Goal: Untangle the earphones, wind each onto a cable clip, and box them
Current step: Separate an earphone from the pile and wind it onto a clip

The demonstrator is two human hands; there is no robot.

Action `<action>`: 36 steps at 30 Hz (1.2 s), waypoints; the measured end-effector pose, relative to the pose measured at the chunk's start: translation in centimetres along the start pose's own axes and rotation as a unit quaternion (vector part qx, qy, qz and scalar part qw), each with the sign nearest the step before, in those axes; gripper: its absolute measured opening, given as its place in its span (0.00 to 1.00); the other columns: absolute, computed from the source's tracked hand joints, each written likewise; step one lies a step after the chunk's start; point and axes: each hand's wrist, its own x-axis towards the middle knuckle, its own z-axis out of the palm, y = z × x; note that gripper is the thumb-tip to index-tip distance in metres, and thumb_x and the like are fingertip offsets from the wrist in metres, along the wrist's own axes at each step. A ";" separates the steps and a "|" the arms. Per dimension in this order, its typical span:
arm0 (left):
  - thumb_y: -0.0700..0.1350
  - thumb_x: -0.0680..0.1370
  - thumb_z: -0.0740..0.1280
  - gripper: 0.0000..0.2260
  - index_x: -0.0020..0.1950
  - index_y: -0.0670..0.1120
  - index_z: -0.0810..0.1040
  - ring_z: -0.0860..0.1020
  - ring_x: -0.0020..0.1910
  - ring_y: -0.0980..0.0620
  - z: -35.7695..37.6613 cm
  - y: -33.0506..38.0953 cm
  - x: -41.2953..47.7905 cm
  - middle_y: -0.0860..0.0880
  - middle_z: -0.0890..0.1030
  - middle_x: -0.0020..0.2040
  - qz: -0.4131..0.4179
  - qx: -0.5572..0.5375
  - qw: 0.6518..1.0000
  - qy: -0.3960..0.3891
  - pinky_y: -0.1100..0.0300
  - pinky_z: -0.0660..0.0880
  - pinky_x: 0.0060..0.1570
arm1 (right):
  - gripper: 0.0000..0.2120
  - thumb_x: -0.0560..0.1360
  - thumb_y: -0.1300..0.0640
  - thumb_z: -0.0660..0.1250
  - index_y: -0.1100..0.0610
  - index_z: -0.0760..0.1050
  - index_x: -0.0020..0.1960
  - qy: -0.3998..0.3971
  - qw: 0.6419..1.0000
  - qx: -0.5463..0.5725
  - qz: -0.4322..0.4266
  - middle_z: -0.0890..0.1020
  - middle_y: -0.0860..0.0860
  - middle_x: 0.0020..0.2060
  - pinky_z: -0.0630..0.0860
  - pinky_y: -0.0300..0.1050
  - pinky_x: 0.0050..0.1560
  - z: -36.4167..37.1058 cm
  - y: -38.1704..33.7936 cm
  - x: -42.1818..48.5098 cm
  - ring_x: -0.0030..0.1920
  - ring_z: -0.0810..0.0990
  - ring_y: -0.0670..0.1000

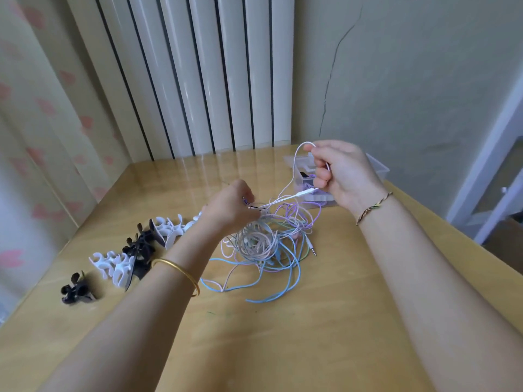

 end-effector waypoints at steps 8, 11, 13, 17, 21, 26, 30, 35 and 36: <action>0.42 0.74 0.72 0.03 0.43 0.46 0.79 0.68 0.33 0.52 -1.0 -1.3 0.0 0.47 0.73 0.37 -0.042 -0.125 0.989 -0.063 0.61 0.64 0.34 | 0.08 0.75 0.61 0.64 0.57 0.73 0.36 0.049 0.994 -0.101 -0.003 0.61 0.45 0.18 0.62 0.36 0.24 -2.7 0.9 -0.2 0.19 0.56 0.46; 0.41 0.77 0.66 0.05 0.44 0.42 0.80 0.65 0.31 0.49 -0.8 -1.3 0.3 0.46 0.70 0.32 -0.056 -0.071 0.995 -0.044 0.60 0.61 0.30 | 0.10 0.73 0.65 0.63 0.59 0.72 0.33 -0.022 0.977 -0.209 0.043 0.66 0.49 0.21 0.70 0.39 0.25 -2.7 1.8 -1.0 0.19 0.63 0.46; 0.44 0.78 0.64 0.08 0.44 0.42 0.79 0.64 0.28 0.49 -0.3 -0.7 0.5 0.45 0.69 0.31 -0.051 -0.036 0.997 -0.047 0.60 0.60 0.28 | 0.09 0.72 0.66 0.62 0.60 0.71 0.34 -0.055 0.961 -0.262 0.072 0.69 0.52 0.25 0.75 0.43 0.27 -2.4 2.4 -1.4 0.22 0.68 0.48; 0.44 0.76 0.65 0.06 0.47 0.42 0.77 0.71 0.37 0.46 0.7 -0.1 1.0 0.45 0.74 0.39 -0.039 0.083 0.995 -0.047 0.60 0.64 0.35 | 0.07 0.72 0.62 0.63 0.59 0.68 0.35 -0.049 0.845 -0.532 0.012 0.71 0.54 0.31 0.72 0.43 0.34 -2.1 2.9 -1.6 0.34 0.73 0.54; 0.45 0.74 0.65 0.09 0.50 0.42 0.76 0.74 0.53 0.39 1.0 -0.7 1.9 0.38 0.77 0.53 -0.076 0.134 0.988 -0.013 0.56 0.69 0.45 | 0.04 0.72 0.61 0.62 0.56 0.73 0.47 -0.038 0.791 -0.606 -0.076 0.74 0.55 0.49 0.74 0.47 0.51 -1.1 3.2 -1.3 0.52 0.74 0.57; 0.43 0.75 0.67 0.04 0.46 0.45 0.81 0.79 0.48 0.42 0.0 -0.8 2.0 0.43 0.81 0.45 -0.049 0.089 0.995 -0.010 0.58 0.71 0.41 | 0.13 0.78 0.62 0.59 0.57 0.76 0.60 -0.119 0.812 -0.550 -0.153 0.77 0.51 0.58 0.67 0.30 0.54 2.7 3.4 -0.9 0.56 0.75 0.49; 0.39 0.76 0.69 0.01 0.44 0.43 0.79 0.76 0.35 0.54 -2.7 0.0 1.3 0.47 0.79 0.36 0.035 -0.095 0.995 0.009 0.66 0.68 0.32 | 0.19 0.80 0.53 0.60 0.56 0.69 0.69 -0.163 0.784 -0.580 -0.150 0.73 0.55 0.66 0.67 0.53 0.67 4.7 4.3 0.1 0.66 0.69 0.57; 0.36 0.75 0.68 0.05 0.42 0.45 0.78 0.72 0.29 0.56 -5.6 1.1 0.5 0.49 0.78 0.32 0.094 -0.195 0.976 0.029 0.69 0.68 0.30 | 0.10 0.79 0.56 0.60 0.56 0.78 0.44 -0.083 0.848 -0.470 -0.228 0.81 0.55 0.42 0.72 0.48 0.47 5.5 2.9 -0.2 0.46 0.77 0.56; 0.35 0.74 0.69 0.05 0.42 0.45 0.78 0.74 0.30 0.57 -5.6 1.2 0.4 0.49 0.78 0.33 0.093 -0.192 0.977 0.024 0.69 0.70 0.31 | 0.10 0.78 0.58 0.61 0.56 0.78 0.42 -0.069 0.881 -0.409 -0.229 0.81 0.54 0.40 0.72 0.47 0.47 5.6 2.4 -0.5 0.44 0.77 0.54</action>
